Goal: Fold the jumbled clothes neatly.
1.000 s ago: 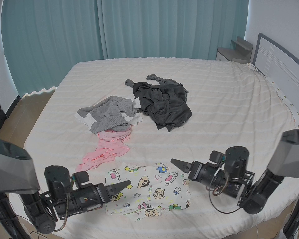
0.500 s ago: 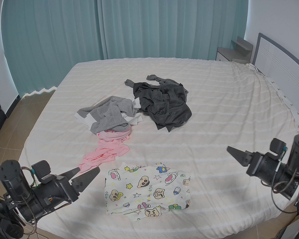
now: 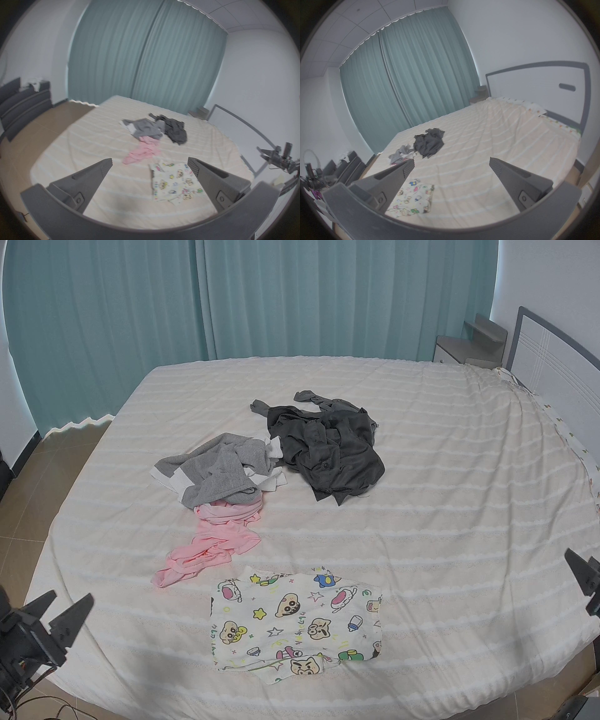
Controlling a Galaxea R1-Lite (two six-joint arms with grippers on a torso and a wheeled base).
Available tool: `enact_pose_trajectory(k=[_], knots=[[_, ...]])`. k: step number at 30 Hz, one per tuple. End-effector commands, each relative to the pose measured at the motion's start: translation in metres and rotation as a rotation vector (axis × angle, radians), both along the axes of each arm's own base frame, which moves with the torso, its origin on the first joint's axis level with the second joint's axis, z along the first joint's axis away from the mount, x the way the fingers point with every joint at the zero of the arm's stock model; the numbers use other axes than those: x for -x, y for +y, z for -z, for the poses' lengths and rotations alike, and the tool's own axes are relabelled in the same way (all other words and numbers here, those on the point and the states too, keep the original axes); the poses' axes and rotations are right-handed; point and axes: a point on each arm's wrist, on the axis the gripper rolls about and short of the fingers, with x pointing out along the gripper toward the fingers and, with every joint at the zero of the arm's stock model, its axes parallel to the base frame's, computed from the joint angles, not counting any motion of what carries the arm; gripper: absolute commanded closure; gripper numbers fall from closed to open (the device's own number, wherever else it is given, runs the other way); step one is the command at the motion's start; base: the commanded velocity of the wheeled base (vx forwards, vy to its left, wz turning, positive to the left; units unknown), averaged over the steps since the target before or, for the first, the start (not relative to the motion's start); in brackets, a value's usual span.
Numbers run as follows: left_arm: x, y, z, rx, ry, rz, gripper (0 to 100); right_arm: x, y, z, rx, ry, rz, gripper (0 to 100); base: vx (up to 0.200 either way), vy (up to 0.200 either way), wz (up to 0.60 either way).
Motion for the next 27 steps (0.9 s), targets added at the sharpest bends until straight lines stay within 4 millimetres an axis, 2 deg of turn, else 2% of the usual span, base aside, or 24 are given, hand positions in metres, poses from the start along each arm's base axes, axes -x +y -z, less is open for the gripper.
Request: enact_pose_trajectory(k=[1,3,5,7,10,13,14,17,21,27], knots=[[0.098,0.025,0.004,-0.087,-0.263,-0.421,0,0.075,-0.022,0.045,0.147,-0.143,0.198,0,0.0,0.0,0.0],[0.103,0.023,0.013,-0.095,-0.304,-0.339,0,0.079,-0.019,0.056,0.185,-0.164,0.126,0,0.0,0.0,0.0],[0.103,0.022,0.016,-0.104,-0.299,-0.339,0,0.081,-0.018,0.06,0.193,-0.176,0.108,0,0.0,0.0,0.0],[0.102,0.022,0.029,-0.143,-0.278,-0.367,0,0.086,-0.015,0.076,0.24,-0.215,0.07,0,0.0,0.0,0.0],[0.1,0.023,0.034,-0.156,-0.255,-0.403,0,0.085,-0.015,0.086,0.281,-0.198,0.047,0,0.0,0.0,0.0],[0.091,0.023,0.057,-0.185,-0.169,-0.43,0,0.084,-0.015,0.088,0.273,-0.184,0.033,0,0.0,0.0,0.0],[0.087,0.023,0.073,-0.213,-0.137,-0.409,0,0.084,-0.015,0.089,0.267,-0.18,0.017,0,0.0,0.0,0.0],[0.084,0.022,0.073,-0.204,-0.195,-0.334,0,0.084,-0.014,0.09,0.291,-0.166,-0.007,0,0.0,0.0,0.0],[0.08,0.017,0.076,-0.214,-0.264,-0.142,0,0.085,-0.014,0.096,0.375,-0.095,-0.028,0,0.0,0.0,0.0],[0.08,0.017,0.081,-0.273,-0.222,-0.106,0,0.084,-0.014,0.096,0.336,-0.113,-0.018,0,0.0,0.0,0.0]])
